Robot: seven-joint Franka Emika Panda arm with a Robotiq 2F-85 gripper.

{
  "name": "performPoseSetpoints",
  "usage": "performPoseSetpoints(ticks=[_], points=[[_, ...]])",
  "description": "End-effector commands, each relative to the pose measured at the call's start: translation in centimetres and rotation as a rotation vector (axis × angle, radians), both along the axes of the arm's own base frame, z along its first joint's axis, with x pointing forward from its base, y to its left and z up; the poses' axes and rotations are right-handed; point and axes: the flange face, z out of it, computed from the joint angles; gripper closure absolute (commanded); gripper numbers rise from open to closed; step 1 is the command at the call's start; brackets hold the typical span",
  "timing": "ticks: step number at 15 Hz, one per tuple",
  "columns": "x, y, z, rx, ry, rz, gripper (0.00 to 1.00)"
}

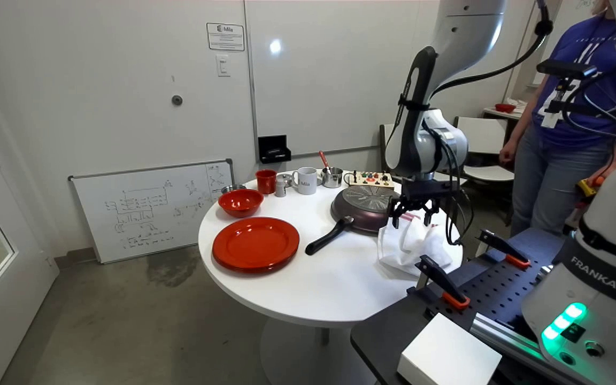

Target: Unfold the towel

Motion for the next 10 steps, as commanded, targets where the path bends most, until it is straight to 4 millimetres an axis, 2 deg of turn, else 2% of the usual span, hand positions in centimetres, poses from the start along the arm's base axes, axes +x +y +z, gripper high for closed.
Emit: performPoseSetpoints(ticks=[1,10], points=[[0.5,-0.7,-0.3,-0.009,-0.091,-0.122,0.00],[1.8,-2.8,-1.3,-0.062,-0.225,-0.291,0.00]])
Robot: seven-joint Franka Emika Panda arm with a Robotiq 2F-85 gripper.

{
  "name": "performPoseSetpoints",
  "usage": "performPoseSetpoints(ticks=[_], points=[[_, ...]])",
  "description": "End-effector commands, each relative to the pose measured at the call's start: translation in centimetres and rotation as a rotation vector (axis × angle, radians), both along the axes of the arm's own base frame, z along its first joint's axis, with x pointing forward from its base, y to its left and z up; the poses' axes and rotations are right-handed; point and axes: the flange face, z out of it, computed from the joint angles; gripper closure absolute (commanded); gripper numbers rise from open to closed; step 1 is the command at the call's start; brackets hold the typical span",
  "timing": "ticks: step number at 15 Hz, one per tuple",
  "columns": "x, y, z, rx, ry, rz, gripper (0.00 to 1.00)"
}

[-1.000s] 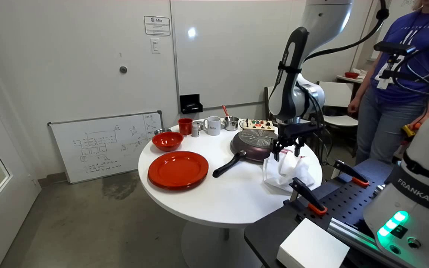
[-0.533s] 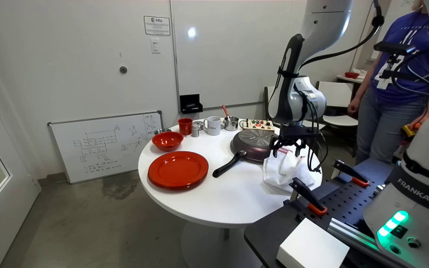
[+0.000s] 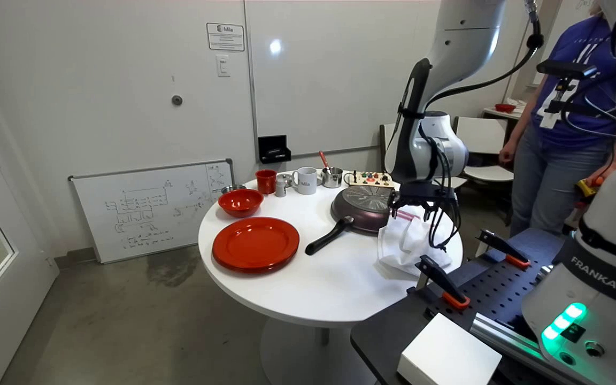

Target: Unfold the towel

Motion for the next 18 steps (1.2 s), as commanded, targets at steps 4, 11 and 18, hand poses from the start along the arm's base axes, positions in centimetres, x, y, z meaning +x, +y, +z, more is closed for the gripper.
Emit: performPoseSetpoints(ticks=[4,11,18], points=[[1.5,-1.2,-1.6,-0.015,-0.073,-0.097,0.00],[2.6,-2.3,-1.9,-0.025,-0.118,-0.157,0.00],[2.2,-2.9,-1.8,-0.002,-0.129,-0.192,0.00]])
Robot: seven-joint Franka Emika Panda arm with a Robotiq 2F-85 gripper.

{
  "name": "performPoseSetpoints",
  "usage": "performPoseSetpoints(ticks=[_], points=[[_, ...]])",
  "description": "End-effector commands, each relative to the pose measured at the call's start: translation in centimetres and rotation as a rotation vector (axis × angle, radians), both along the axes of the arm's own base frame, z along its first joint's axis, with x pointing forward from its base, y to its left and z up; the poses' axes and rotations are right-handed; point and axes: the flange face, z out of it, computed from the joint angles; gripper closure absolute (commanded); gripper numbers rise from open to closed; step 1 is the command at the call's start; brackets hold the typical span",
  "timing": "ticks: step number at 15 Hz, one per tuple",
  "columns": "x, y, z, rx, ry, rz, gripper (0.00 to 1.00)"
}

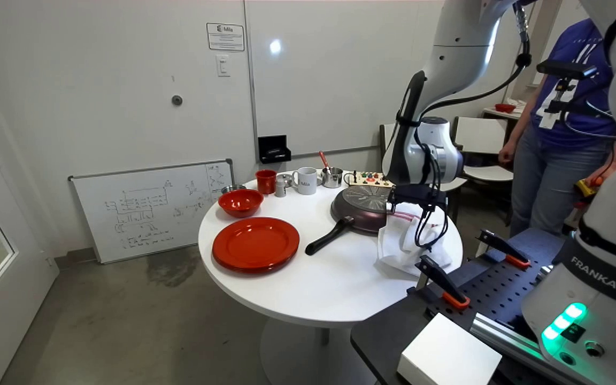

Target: Unfold the towel

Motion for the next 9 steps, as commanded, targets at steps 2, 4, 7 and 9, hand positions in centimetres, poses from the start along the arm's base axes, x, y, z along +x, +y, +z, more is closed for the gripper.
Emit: performPoseSetpoints(ticks=[2,4,7,9], points=[[0.14,-0.11,-0.35,0.021,-0.036,-0.044,0.00],[0.37,0.02,-0.53,0.029,-0.049,-0.046,0.00],[0.85,0.37,-0.87,0.028,-0.069,-0.042,0.00],[1.02,0.51,-1.07,0.019,-0.080,-0.041,0.00]])
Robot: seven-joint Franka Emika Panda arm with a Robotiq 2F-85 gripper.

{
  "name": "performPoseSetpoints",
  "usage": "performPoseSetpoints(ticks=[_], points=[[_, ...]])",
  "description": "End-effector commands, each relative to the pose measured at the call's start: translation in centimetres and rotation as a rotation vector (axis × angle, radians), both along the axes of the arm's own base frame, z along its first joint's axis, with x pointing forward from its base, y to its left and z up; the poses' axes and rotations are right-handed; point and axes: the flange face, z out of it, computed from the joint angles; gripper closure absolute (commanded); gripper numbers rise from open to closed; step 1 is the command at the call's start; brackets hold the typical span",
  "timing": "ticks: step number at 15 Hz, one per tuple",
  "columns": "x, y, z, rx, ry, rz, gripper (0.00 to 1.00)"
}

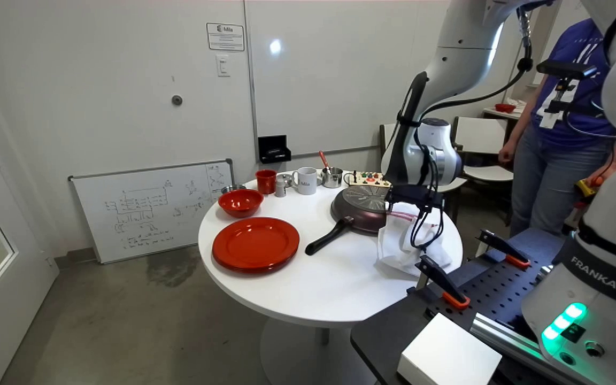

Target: Unfold the towel

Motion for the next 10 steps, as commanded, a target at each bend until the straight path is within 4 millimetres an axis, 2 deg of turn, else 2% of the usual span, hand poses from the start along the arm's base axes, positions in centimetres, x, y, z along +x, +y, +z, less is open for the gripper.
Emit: performPoseSetpoints(ticks=[1,5,6,10], points=[[0.8,0.4,-0.9,-0.009,-0.037,-0.016,0.00],[1.2,0.7,-1.3,-0.009,-0.046,-0.010,0.00],[1.4,0.8,-1.5,-0.007,-0.046,-0.009,0.20],[2.1,1.1,-2.0,0.003,-0.046,0.003,0.48]])
